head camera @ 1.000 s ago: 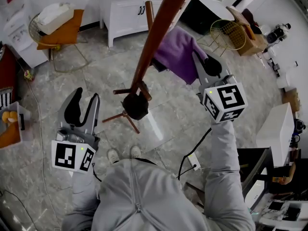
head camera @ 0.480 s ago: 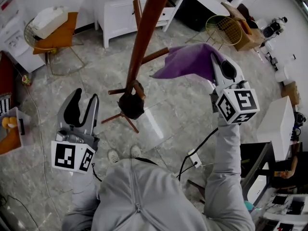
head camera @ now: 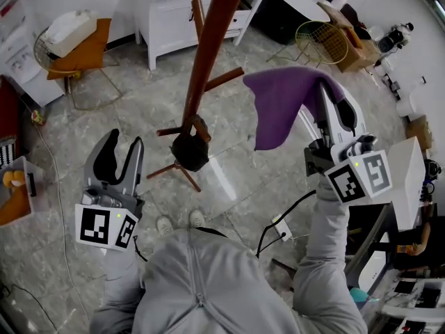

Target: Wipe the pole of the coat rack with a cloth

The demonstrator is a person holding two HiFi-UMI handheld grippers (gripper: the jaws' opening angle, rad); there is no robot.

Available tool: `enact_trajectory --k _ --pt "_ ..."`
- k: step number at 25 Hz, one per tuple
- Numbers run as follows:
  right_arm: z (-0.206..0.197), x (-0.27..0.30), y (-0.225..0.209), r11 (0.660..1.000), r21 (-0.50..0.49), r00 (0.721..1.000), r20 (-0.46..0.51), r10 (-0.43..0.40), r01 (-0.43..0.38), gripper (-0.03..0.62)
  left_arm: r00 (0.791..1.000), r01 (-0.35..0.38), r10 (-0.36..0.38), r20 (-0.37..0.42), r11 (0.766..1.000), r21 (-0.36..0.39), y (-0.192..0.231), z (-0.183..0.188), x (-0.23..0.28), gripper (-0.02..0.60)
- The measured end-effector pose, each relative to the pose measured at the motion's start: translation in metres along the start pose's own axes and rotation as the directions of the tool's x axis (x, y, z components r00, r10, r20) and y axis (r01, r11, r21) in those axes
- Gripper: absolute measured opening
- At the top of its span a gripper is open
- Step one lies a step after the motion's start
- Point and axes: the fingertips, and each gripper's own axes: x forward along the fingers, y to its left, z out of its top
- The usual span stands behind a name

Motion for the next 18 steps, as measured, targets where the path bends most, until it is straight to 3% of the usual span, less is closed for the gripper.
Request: enact_trajectory --k 4,8,13,15,18 --pt "0.016 0.008 0.033 0.996 0.053 0.995 0.08 0.061 -0.065 0.029 1.0 -0.014 0.014 0.0 1.0 -0.001 0.007 0.0 -0.006 0.206" --pt "0.049 0.021 0.058 0.997 0.04 0.977 0.208 0.05 -0.059 0.029 1.0 -0.031 0.031 0.004 1.0 -0.003 0.016 0.003 -0.014 0.206" --pt "0.098 0.045 0.094 0.982 -0.165 0.922 0.386 -0.024 0.095 0.029 0.999 -0.047 0.047 0.007 0.999 -0.008 0.027 0.004 -0.025 0.206" --pt "0.107 0.059 0.108 0.949 -0.264 0.906 0.421 -0.047 0.172 0.029 0.998 -0.062 0.062 0.008 0.998 -0.013 0.033 0.004 -0.031 0.206" --pt "0.091 0.084 0.133 0.885 -0.394 0.909 0.41 -0.072 0.247 0.029 0.996 -0.084 0.084 0.006 0.996 -0.026 0.044 0.002 -0.039 0.206"
